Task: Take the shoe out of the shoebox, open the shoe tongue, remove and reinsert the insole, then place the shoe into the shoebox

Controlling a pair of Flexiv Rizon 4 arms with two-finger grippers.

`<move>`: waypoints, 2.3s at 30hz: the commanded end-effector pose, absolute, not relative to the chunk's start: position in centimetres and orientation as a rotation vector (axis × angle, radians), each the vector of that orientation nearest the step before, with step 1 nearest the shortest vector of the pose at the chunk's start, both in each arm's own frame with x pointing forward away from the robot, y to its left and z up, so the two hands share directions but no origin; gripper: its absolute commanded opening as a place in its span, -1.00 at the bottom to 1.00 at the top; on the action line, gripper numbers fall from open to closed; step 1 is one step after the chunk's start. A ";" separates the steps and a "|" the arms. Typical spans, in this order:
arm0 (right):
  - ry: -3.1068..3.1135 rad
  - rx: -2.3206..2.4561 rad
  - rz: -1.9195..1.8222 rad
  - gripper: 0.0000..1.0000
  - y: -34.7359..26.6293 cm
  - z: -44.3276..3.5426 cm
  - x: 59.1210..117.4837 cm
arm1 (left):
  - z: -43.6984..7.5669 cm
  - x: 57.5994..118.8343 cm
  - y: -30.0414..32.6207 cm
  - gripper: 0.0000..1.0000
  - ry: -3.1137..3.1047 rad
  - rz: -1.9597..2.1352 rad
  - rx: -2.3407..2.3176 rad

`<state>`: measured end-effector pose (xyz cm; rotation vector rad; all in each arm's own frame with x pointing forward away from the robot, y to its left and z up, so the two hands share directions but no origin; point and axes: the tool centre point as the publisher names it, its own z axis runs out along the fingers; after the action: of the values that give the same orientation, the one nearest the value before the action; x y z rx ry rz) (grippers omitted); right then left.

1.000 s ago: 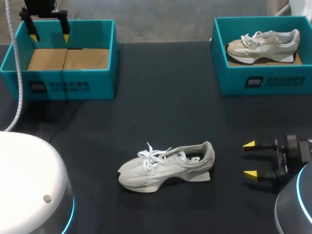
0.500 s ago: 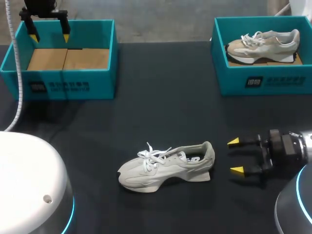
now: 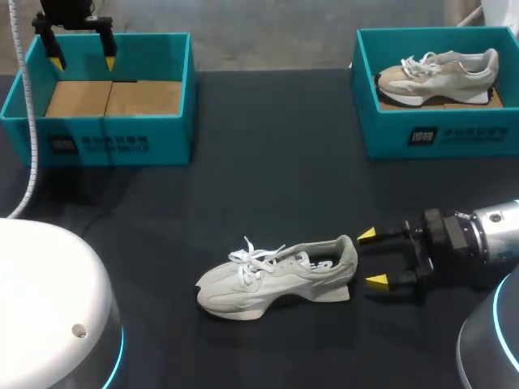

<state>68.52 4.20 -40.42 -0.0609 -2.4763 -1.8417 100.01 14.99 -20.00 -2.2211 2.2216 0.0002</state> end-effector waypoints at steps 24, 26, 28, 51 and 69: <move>-2.418 0.049 -1.849 1.00 8.3 -40.3 68.0 | -20.0 100.0 15.0 1.00 2.222 0.000 -2.221; -2.417 0.056 -1.849 1.00 8.5 -40.3 67.9 | -20.0 100.0 15.0 1.00 2.222 0.000 -2.221; -2.416 0.061 -1.848 1.00 8.6 -40.4 67.9 | -20.0 100.0 15.0 1.00 2.222 0.000 -2.221; -2.426 0.101 -1.807 1.00 10.7 -41.1 67.9 | -20.0 100.0 15.0 1.00 2.222 0.000 -2.221; -2.420 0.112 -1.796 1.00 12.0 -41.4 67.5 | -20.0 100.0 15.0 1.00 2.222 0.000 -2.221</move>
<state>67.45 11.55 -41.33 0.1142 -2.4158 -1.8050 100.00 14.99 -20.00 -2.2211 2.2216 0.0002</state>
